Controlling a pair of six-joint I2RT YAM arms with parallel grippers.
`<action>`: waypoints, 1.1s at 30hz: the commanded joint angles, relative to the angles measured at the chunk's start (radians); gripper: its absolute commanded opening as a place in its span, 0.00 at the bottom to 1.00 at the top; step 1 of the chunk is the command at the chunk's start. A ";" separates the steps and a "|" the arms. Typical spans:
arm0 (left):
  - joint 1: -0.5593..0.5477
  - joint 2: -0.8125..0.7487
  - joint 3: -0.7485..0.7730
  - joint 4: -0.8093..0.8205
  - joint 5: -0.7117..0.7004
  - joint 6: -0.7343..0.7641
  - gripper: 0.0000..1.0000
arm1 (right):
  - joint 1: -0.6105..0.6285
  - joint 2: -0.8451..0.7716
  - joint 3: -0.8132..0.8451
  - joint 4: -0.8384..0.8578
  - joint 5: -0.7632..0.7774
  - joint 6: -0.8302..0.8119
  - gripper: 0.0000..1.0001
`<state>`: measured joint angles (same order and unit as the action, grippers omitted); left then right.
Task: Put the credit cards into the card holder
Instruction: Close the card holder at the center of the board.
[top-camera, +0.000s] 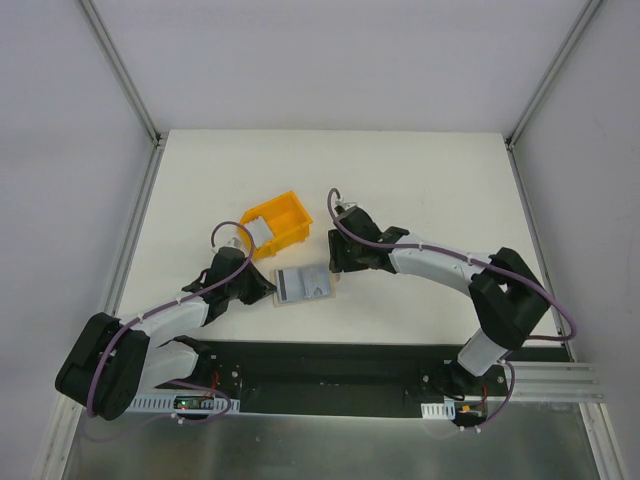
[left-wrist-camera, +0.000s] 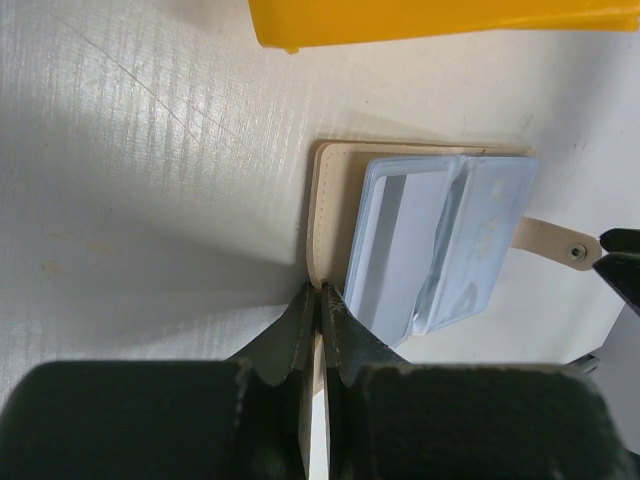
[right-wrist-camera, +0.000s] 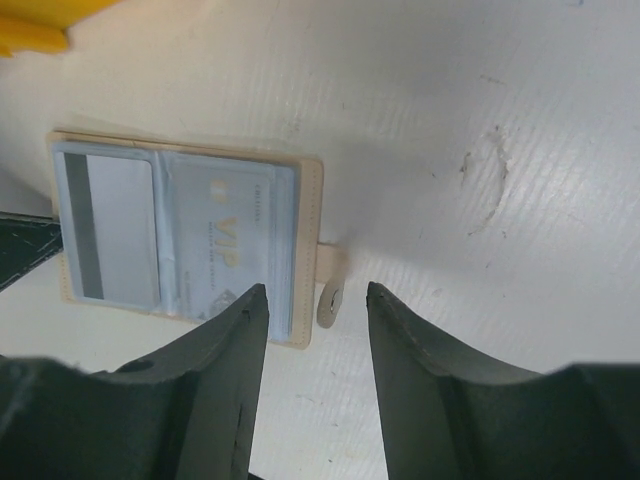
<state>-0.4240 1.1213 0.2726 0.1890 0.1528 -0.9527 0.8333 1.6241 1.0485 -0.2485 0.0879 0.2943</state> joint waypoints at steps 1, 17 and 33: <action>0.004 0.006 0.011 -0.046 -0.004 0.026 0.00 | 0.000 0.029 0.031 -0.025 -0.031 -0.004 0.46; 0.004 -0.040 0.004 -0.051 0.011 0.040 0.00 | -0.003 0.040 0.007 -0.040 -0.033 -0.018 0.01; -0.068 -0.124 0.138 -0.135 0.154 0.215 0.00 | 0.039 -0.118 -0.294 0.402 -0.232 0.175 0.01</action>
<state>-0.4404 0.9504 0.3355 0.0647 0.2363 -0.8120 0.8497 1.5608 0.8001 0.0017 -0.0994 0.3893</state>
